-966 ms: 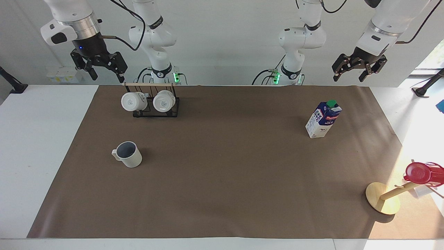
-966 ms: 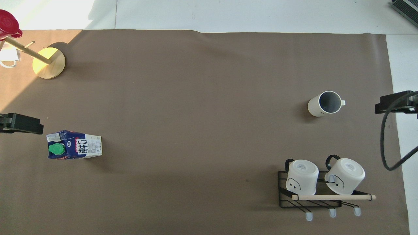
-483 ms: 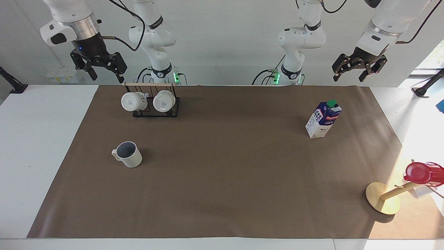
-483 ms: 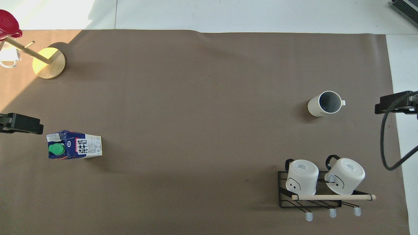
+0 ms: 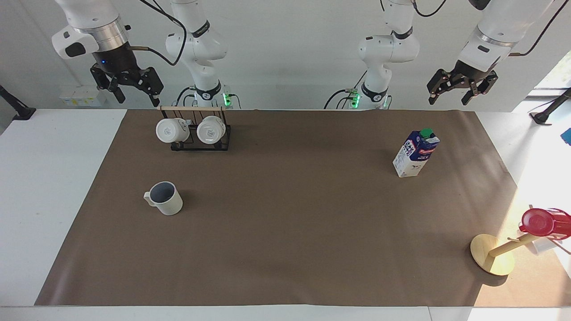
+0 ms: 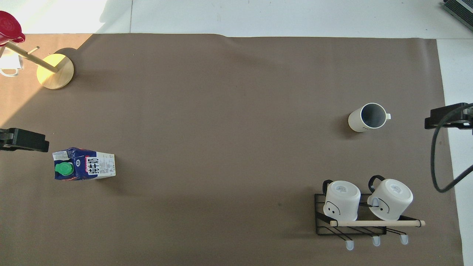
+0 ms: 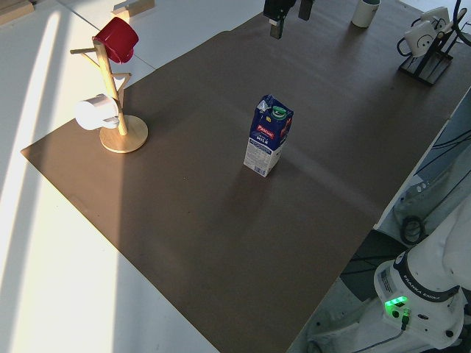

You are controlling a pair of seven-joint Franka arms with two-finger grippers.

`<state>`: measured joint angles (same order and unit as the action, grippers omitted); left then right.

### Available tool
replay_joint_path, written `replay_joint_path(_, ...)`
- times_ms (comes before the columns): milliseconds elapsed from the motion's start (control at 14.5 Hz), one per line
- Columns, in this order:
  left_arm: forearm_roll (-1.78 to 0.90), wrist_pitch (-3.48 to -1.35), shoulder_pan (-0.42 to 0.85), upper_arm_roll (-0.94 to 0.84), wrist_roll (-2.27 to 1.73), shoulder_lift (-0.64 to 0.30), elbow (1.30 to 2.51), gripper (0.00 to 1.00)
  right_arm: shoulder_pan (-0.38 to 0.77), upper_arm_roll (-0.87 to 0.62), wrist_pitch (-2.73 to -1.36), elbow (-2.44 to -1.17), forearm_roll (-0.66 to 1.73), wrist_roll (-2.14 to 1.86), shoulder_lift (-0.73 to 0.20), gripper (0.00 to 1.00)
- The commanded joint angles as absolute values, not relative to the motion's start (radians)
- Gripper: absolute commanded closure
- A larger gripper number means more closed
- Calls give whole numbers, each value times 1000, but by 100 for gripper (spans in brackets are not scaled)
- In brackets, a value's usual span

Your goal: Place cup and milk on table

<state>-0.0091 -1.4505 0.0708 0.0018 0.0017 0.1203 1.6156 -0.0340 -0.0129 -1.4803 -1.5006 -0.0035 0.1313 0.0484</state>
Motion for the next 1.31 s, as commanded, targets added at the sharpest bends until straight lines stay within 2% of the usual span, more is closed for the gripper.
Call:
replay_joint_path(0,-2,-1439,61,-3,-2,124,1614,0,-44,-20,-1523,-1528,-2,140,66,0)
replay_joint_path(345,-2,-1440,63,-3,-2,124,1614,0,-46,-18,-1565,-1529,-5,143,43,0)
replay_joint_path(690,-2,-1440,63,-5,-2,124,1614,0,-38,-20,-1733,-1604,0,170,26,0)
replay_joint_path(1241,-2,-1448,66,-5,-6,126,1617,0,-37,-20,-1891,-1661,5,153,-156,0)
